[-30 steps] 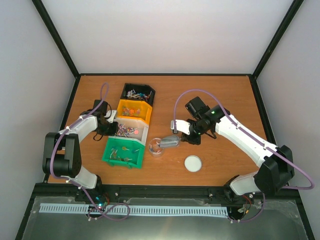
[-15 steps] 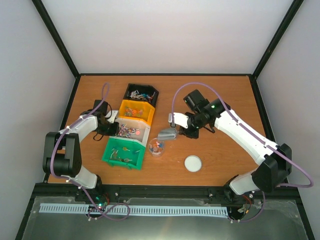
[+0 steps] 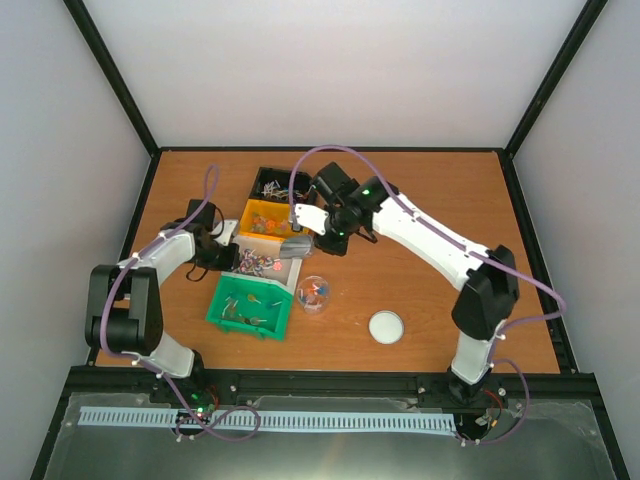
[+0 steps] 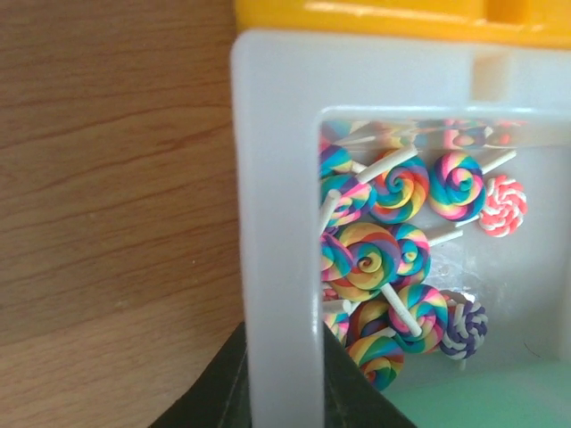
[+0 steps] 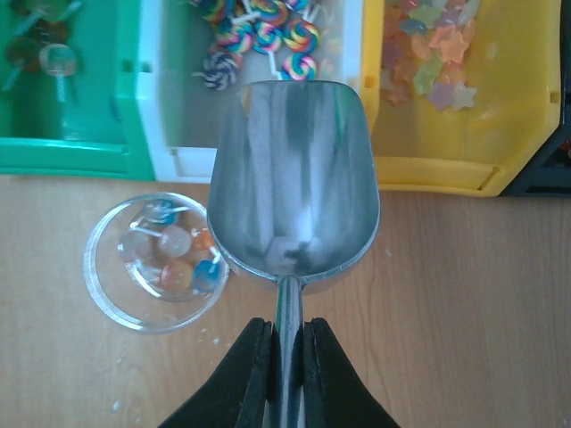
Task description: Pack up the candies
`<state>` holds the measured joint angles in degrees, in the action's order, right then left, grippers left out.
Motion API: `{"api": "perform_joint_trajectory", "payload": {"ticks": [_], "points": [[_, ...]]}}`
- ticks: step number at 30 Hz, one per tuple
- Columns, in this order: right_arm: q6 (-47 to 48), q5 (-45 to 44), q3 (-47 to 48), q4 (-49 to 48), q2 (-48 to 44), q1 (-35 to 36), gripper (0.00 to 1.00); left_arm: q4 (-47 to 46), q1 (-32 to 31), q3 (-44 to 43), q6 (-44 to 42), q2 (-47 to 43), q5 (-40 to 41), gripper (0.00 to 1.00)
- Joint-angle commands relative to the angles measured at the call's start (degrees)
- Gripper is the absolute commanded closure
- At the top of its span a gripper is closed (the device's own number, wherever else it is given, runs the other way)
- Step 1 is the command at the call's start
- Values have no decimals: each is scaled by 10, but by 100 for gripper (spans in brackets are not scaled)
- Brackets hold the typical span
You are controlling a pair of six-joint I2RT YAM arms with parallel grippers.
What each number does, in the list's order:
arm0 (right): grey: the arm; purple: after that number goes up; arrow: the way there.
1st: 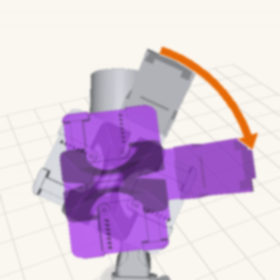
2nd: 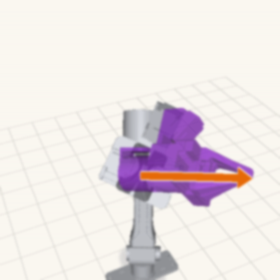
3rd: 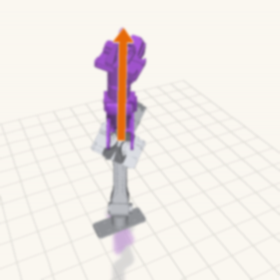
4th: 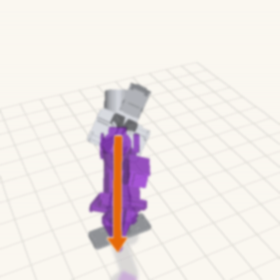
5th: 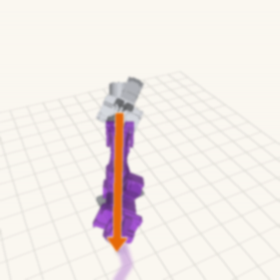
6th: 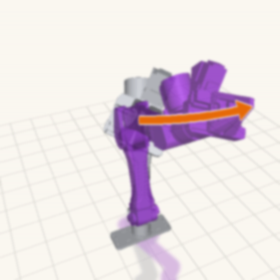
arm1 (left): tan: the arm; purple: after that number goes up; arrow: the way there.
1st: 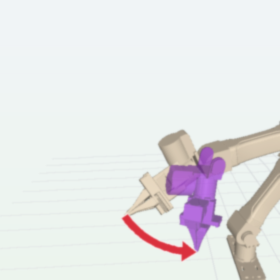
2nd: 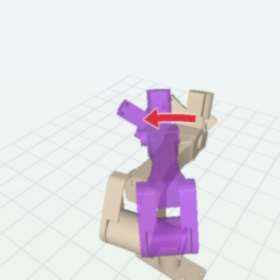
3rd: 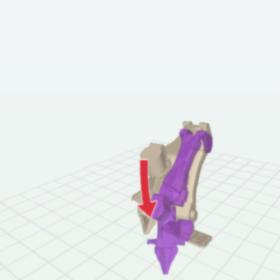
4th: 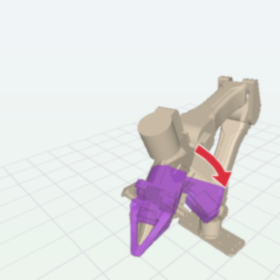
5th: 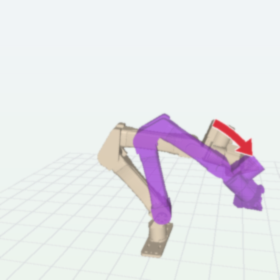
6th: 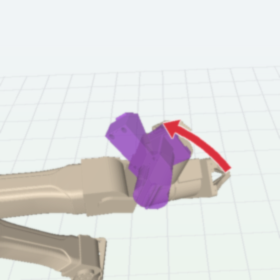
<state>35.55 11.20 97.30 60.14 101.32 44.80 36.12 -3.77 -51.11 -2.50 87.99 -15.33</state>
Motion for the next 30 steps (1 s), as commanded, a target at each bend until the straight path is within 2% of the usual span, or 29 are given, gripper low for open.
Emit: {"api": "perform_joint_trajectory", "payload": {"ticks": [1,5,13,18,25,30], "points": [[-19,-54,50,19,53,13,97,-29,-7,-17,-14,-29,-33,82],[-16,-67,79,37,93,24,97,-32,-7,-16,-11,-40,-31,78],[-19,-100,122,61,151,44,97,-39,-7,-15,-7,-54,-32,78],[-20,-124,159,90,195,50,97,-41,-7,-13,-8,-49,-46,85],[-23,-102,227,129,269,54,97,-44,-7,-10,-10,-45,-55,98],[-33,-78,237,118,304,53,97,-44,-7,-5,-14,-45,-63,99]]}}
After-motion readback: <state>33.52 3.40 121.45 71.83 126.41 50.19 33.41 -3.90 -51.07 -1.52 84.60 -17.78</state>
